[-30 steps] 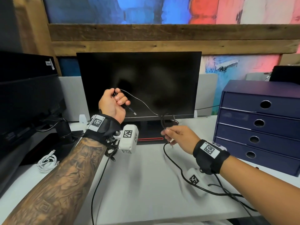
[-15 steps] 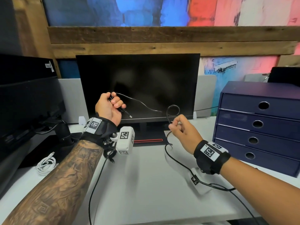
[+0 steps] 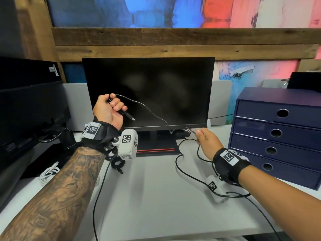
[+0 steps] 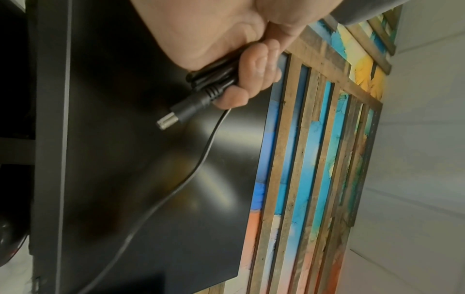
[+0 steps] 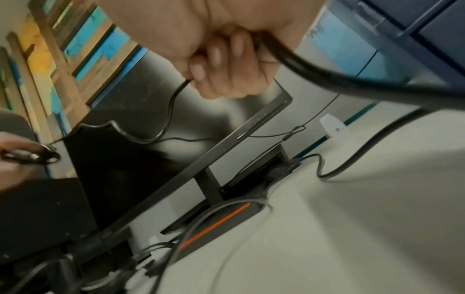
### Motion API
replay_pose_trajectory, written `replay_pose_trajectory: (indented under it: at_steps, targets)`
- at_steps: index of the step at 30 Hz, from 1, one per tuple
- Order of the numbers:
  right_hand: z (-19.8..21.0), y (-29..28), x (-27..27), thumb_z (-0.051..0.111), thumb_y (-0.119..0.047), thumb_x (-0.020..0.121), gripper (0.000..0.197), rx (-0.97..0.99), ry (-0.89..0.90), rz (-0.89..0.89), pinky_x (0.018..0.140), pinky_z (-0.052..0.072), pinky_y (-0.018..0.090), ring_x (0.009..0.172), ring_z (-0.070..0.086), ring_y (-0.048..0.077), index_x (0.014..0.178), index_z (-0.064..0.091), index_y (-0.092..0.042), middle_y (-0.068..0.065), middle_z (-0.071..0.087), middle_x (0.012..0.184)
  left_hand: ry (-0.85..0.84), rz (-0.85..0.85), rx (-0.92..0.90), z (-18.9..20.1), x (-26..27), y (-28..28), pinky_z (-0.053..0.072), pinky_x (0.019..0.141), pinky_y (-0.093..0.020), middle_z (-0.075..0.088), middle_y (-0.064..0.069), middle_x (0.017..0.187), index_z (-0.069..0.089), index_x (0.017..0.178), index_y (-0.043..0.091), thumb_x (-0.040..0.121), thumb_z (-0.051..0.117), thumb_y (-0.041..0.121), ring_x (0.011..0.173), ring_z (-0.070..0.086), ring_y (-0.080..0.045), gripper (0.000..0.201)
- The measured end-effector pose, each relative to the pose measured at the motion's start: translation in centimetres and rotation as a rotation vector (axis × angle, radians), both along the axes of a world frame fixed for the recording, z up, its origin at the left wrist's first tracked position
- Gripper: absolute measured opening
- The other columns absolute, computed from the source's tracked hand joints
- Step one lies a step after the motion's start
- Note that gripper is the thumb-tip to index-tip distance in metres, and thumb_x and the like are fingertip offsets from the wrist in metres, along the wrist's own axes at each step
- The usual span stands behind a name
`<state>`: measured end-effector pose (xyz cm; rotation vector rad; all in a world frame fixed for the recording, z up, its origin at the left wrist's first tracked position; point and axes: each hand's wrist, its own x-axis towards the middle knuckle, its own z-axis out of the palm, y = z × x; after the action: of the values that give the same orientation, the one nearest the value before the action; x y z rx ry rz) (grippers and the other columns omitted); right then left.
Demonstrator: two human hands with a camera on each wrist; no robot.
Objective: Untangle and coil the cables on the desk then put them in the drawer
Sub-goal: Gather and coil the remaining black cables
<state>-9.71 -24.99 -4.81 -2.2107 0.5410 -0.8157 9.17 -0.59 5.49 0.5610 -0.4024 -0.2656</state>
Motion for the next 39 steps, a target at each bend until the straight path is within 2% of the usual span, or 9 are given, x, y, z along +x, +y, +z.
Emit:
replay_pose_trajectory:
  at_steps: [6, 10, 13, 18, 22, 26, 30, 36, 39]
  targets:
    - [-0.7, -0.6, -0.3, 0.031, -0.037, 0.109, 0.035, -0.347, 0.619, 0.008, 0.079, 0.040, 0.030, 0.090, 0.056, 0.023, 0.106, 0.058, -0.014, 0.006, 0.060, 0.098, -0.022, -0.034, -0.043, 0.8, -0.3, 0.7, 0.034, 0.054, -0.024, 0.030, 0.009, 0.051, 0.048, 0.071, 0.016, 0.099, 0.034, 0.022, 0.045, 0.027, -0.009, 0.032]
    - [-0.9, 0.4, 0.1, 0.038, -0.041, 0.106, 0.035, -0.449, 0.757, 0.070, 0.077, 0.039, 0.029, 0.087, 0.054, 0.020, 0.105, 0.062, -0.015, 0.003, 0.059, 0.095, -0.051, -0.109, 0.025, 0.2, -2.2, -1.3, 0.031, 0.051, -0.024, 0.028, 0.009, 0.049, 0.047, 0.071, 0.016, 0.098, 0.033, 0.022, 0.042, 0.025, -0.008, 0.031]
    - [-0.9, 0.9, 0.1, 0.047, -0.043, 0.103, 0.027, -0.432, 0.692, 0.088, 0.077, 0.042, 0.028, 0.089, 0.058, 0.018, 0.102, 0.061, -0.020, 0.002, 0.063, 0.099, -0.082, -0.191, 0.153, -1.3, -4.2, -3.5, 0.031, 0.047, -0.024, 0.027, 0.010, 0.047, 0.046, 0.072, 0.016, 0.098, 0.032, 0.022, 0.040, 0.024, -0.008, 0.030]
    - [-0.4, 2.1, 0.4, 0.052, -0.020, 0.102, 0.041, -0.141, 0.171, 0.213, 0.102, 0.047, 0.027, 0.120, 0.057, 0.014, 0.142, 0.046, -0.025, -0.007, 0.057, 0.131, -0.113, -0.328, 0.345, -4.3, -7.3, -6.3, 0.033, 0.046, -0.024, 0.027, 0.010, 0.048, 0.047, 0.073, 0.016, 0.099, 0.034, 0.024, 0.039, 0.026, -0.007, 0.030]
    - [1.9, 4.3, 0.7, 0.037, -0.009, 0.106, 0.031, 0.461, -0.161, 0.427, 0.084, 0.055, 0.022, 0.092, 0.068, 0.021, 0.130, 0.056, -0.012, 0.013, 0.070, 0.109, -0.112, -0.379, 0.385, -5.3, -8.8, -7.0, 0.032, 0.049, -0.026, 0.028, 0.008, 0.049, 0.048, 0.073, 0.015, 0.101, 0.034, 0.024, 0.041, 0.027, -0.008, 0.032]
    - [1.9, 5.2, 0.5, 0.040, -0.015, 0.107, 0.018, 0.464, -0.166, 0.396, 0.058, 0.057, 0.039, 0.049, 0.043, 0.011, 0.112, 0.057, -0.012, 0.005, 0.052, 0.073, -0.070, -0.486, 0.299, -4.5, -9.6, -6.6, 0.034, 0.052, -0.025, 0.028, 0.008, 0.050, 0.048, 0.073, 0.014, 0.099, 0.035, 0.024, 0.042, 0.027, -0.008, 0.031]
    - [1.6, 6.0, 0.0, 0.044, -0.017, 0.106, 0.019, 0.292, -0.086, 0.410, 0.050, 0.055, 0.033, 0.048, 0.044, 0.011, 0.094, 0.060, -0.017, 0.004, 0.053, 0.065, -0.036, -0.604, 0.197, -3.6, -10.6, -6.5, 0.035, 0.056, -0.025, 0.030, 0.008, 0.051, 0.050, 0.074, 0.014, 0.099, 0.035, 0.025, 0.044, 0.030, -0.008, 0.031]
    - [1.1, 6.8, -0.8, 0.050, -0.013, 0.104, 0.014, 0.465, 0.176, 0.693, 0.055, 0.055, 0.030, 0.051, 0.046, 0.015, 0.116, 0.056, -0.015, 0.009, 0.061, 0.070, -0.071, -0.451, 0.173, -3.4, -9.7, -6.5, 0.036, 0.067, -0.029, 0.032, 0.006, 0.061, 0.049, 0.082, 0.014, 0.099, 0.033, 0.023, 0.052, 0.033, -0.010, 0.025]
    - [0.5, 7.5, -1.0, 0.050, -0.023, 0.104, 0.016, 0.271, 0.279, 0.612, 0.053, 0.049, 0.029, 0.052, 0.047, 0.014, 0.099, 0.062, -0.014, 0.004, 0.061, 0.068, -0.132, -0.320, 0.182, -3.4, -7.8, -6.4, 0.040, 0.073, -0.031, 0.038, 0.002, 0.065, 0.051, 0.087, 0.011, 0.101, 0.033, 0.018, 0.057, 0.039, -0.013, 0.024]
